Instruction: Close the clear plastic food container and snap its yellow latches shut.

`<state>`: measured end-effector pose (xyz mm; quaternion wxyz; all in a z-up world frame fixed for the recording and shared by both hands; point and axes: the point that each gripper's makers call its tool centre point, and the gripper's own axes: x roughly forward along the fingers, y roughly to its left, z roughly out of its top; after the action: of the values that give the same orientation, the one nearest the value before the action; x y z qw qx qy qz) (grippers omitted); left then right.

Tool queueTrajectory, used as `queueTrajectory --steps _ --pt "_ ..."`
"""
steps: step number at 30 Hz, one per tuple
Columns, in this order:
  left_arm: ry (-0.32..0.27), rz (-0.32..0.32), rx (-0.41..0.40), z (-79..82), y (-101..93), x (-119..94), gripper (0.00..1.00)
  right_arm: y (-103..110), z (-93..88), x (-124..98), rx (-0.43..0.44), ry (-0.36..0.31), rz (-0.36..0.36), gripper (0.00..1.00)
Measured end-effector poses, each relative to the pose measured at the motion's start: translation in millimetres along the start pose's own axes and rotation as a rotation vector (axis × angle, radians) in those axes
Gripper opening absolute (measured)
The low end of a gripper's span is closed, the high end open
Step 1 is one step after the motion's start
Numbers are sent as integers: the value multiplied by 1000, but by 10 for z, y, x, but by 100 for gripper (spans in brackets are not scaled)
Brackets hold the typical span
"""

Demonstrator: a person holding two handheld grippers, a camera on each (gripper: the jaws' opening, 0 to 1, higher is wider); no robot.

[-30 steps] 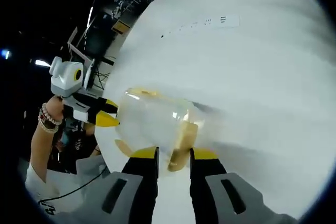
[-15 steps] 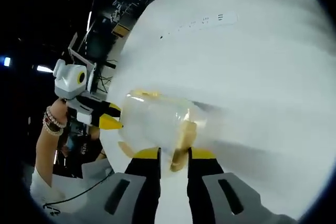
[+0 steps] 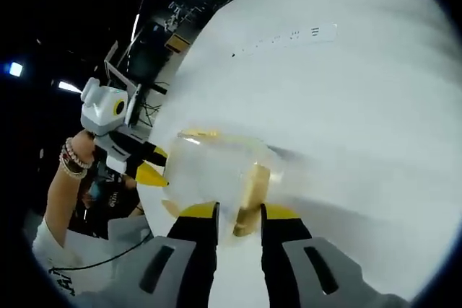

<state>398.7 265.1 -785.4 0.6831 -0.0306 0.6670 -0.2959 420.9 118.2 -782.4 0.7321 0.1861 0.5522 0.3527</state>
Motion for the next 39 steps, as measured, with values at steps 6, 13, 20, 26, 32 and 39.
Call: queueTrajectory --steps 6,13,20,26,32,39 --pt "-27 12 53 23 -11 -12 24 79 -123 -7 -23 28 -35 20" --pt "-36 50 150 12 -10 -35 24 104 -167 -3 -6 22 -24 22" --pt "-98 186 353 84 145 -367 29 128 -17 -217 -239 22 -187 51" --pt "-427 200 561 433 -125 -507 10 529 318 -159 -364 -80 -101 11" --pt "-526 36 515 372 -533 -215 0 651 362 253 -415 9 -60 0" --pt "-474 100 622 283 -587 73 0 683 329 467 -487 62 -77 0"
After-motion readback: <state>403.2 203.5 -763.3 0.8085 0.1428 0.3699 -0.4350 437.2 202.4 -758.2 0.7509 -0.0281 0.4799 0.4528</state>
